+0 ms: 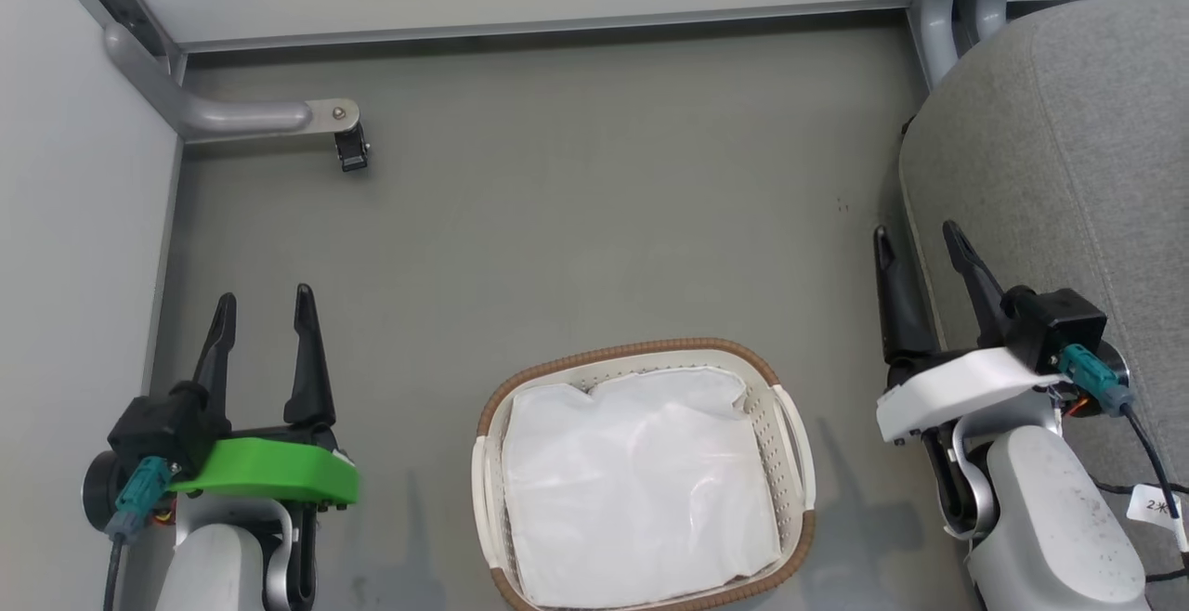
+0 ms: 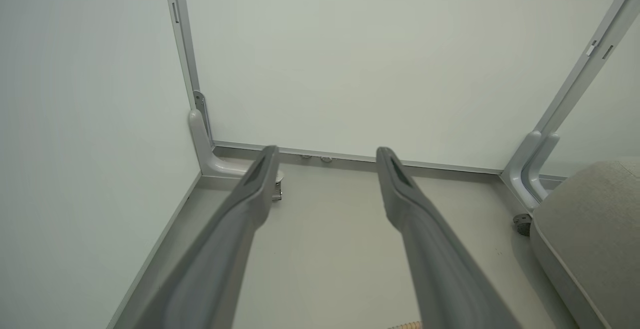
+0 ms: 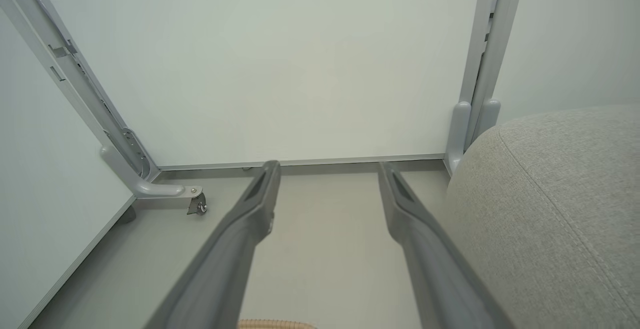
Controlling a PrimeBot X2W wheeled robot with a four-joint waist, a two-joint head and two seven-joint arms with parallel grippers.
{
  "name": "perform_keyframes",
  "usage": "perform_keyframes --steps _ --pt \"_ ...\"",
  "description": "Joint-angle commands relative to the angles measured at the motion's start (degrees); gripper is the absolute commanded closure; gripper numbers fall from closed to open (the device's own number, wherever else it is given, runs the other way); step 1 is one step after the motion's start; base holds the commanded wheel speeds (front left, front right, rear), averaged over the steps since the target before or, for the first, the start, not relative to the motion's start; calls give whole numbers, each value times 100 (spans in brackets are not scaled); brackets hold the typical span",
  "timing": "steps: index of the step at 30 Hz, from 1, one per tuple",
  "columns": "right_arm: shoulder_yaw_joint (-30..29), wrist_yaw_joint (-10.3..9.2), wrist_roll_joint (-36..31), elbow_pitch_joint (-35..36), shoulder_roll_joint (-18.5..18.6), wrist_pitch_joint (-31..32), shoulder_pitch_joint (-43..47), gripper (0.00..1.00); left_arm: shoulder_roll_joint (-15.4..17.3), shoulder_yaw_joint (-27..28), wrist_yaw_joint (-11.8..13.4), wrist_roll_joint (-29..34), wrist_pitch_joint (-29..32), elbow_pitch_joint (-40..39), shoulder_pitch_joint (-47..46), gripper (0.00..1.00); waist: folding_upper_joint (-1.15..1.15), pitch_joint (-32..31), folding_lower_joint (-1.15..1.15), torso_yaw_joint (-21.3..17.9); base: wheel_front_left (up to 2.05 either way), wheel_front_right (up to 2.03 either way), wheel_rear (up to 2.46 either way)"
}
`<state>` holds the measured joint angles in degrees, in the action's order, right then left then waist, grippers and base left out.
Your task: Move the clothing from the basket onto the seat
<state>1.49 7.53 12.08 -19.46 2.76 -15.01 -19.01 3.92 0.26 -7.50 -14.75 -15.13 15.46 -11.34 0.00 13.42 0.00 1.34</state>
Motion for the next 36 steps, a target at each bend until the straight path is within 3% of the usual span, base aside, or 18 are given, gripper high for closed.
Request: perform_keyframes --steps 1,16,17,21,36 --pt "28 -8 34 -26 26 -24 127 0 -22 -1 2 -35 -2 37 111 0 0 -150 0 -11 0 0 0" --pt "166 -7 318 -95 30 -24 500 0 -46 -238 2 -454 -1 202 358 0 0 -525 0 107 0 0 0" --pt "180 0 309 -135 -5 3 461 100 -59 -236 0 -420 1 224 280 100 0 -507 0 81 0 0 0" --pt "183 0 368 -276 -35 28 568 100 -90 -242 0 -476 15 378 302 100 0 -513 0 82 0 0 0" --pt "-17 -1 1967 -98 -17 465 715 100 -39 -123 1 -2049 411 279 344 100 0 -617 0 54 0 0 0"
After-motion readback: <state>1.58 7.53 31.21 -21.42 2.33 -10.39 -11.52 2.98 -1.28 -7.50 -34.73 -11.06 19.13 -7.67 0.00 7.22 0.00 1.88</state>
